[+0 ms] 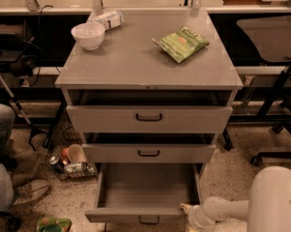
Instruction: Open bottom drawer
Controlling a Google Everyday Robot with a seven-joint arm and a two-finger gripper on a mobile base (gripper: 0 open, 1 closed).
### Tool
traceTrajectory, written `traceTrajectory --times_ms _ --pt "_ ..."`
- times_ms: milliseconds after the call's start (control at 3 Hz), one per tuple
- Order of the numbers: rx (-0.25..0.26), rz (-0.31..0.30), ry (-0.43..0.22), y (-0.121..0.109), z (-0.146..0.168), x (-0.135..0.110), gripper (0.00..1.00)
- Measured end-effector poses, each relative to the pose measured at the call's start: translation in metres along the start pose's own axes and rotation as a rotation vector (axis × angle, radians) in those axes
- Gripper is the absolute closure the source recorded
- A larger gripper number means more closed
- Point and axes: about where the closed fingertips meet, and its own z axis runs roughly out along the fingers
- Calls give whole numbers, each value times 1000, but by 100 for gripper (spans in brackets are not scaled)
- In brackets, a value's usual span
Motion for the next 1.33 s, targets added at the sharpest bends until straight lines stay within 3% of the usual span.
traceTrajectory --times_ms 333,667,1000,1333 --pt "0 0 0 0 0 0 0" --pt "81 -6 28 3 -41 7 0" --pt "248 -5 75 2 -122 19 0" --pt "453 -14 86 20 -221 15 0"
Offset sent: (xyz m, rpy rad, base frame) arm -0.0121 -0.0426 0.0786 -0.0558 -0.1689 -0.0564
